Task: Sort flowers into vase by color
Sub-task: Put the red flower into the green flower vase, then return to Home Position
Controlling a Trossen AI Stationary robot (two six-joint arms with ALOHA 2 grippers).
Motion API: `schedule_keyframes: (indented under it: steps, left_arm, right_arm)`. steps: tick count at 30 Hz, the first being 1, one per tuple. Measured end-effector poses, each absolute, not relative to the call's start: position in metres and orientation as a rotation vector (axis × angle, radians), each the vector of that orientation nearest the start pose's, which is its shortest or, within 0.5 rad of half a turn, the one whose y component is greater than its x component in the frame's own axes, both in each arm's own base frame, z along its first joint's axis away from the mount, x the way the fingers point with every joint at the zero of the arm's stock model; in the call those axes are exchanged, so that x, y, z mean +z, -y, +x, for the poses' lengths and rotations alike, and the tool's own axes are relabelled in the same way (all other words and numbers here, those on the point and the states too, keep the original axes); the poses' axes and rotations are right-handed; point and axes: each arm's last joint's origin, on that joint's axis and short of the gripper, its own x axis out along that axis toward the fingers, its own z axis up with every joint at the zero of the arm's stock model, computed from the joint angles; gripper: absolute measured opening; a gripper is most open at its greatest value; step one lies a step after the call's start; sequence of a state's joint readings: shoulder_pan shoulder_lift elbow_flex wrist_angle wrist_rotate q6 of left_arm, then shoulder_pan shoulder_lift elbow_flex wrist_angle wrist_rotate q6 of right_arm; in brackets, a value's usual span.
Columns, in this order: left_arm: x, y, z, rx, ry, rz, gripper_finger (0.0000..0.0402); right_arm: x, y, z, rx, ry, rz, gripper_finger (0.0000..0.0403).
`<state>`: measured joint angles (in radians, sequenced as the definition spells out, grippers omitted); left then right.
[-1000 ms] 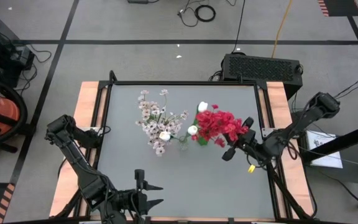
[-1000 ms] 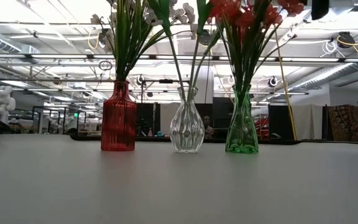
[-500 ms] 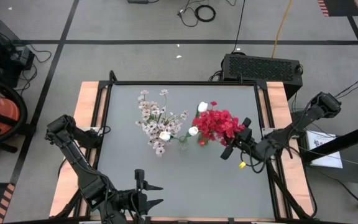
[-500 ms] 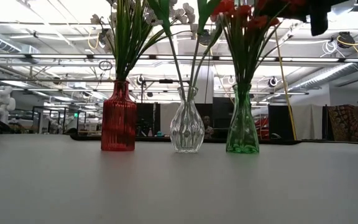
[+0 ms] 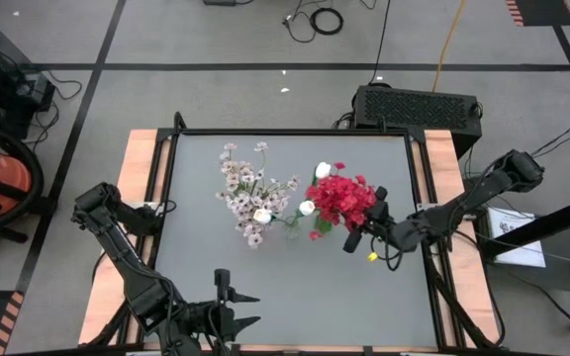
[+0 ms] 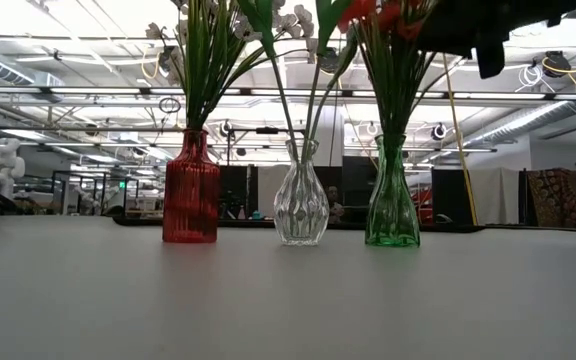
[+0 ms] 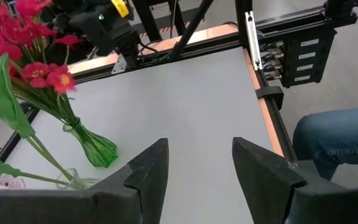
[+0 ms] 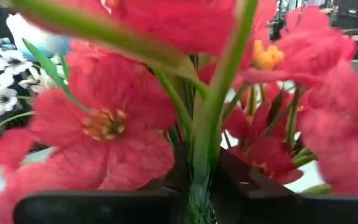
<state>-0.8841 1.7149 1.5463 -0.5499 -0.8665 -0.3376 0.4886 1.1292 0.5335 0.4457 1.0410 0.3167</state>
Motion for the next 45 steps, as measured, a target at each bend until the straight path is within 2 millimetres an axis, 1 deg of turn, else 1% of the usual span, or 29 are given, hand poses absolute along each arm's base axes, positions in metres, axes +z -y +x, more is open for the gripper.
schedule_keyframes:
  steps: [4, 7, 13, 19, 22, 24, 27, 30, 33, 35, 39, 45]
  left_arm:
    - [0.326, 0.276, 0.254, 0.059, -0.451, 0.219, 0.0185]
    - [0.326, 0.276, 0.254, 0.059, -0.452, 0.219, 0.0185]
    - [0.325, 0.276, 0.254, 0.065, -0.458, 0.207, 0.0185]
    - [0.325, 0.278, 0.251, 0.057, -0.457, 0.209, 0.0185]
    - [0.325, 0.281, 0.248, 0.046, -0.456, 0.212, 0.0185]
    - [0.325, 0.283, 0.246, 0.038, -0.455, 0.213, 0.0185]
    - [0.325, 0.286, 0.242, 0.026, -0.454, 0.217, 0.0185]
    - [0.324, 0.289, 0.235, 0.025, -0.458, 0.249, 0.0185]
    - [0.317, 0.290, 0.222, 0.045, -0.500, 0.330, 0.0183]
    - [0.318, 0.288, 0.214, 0.062, -0.508, 0.331, 0.0177]
    - [0.329, 0.283, 0.203, 0.072, -0.491, 0.287, 0.0148]
    - [0.320, 0.279, 0.197, 0.085, -0.493, 0.287, 0.0087]
  right_arm:
    - [0.239, -0.083, 0.211, -0.569, -0.034, 0.205, 0.0052]
    - [0.242, -0.085, 0.208, -0.539, -0.031, 0.217, 0.0069]
    - [0.244, -0.089, 0.197, -0.496, -0.058, 0.248, 0.0129]
    - [0.250, -0.090, 0.180, -0.457, -0.084, 0.254, 0.0194]
    - [0.255, -0.091, 0.170, -0.423, -0.083, 0.265, 0.0213]
    - [0.260, -0.091, 0.163, -0.399, -0.071, 0.279, 0.0218]
    - [0.266, -0.091, 0.154, -0.377, -0.055, 0.296, 0.0214]
    - [0.268, -0.091, 0.143, -0.333, -0.074, 0.287, 0.0203]
    - [0.261, -0.093, 0.128, -0.278, -0.153, 0.219, 0.0186]
    - [0.259, -0.094, 0.120, -0.243, -0.183, 0.202, 0.0172]
    - [0.258, -0.104, 0.112, -0.149, -0.200, 0.119, 0.0136]
    - [0.260, -0.110, 0.103, -0.080, -0.194, 0.072, 0.0062]
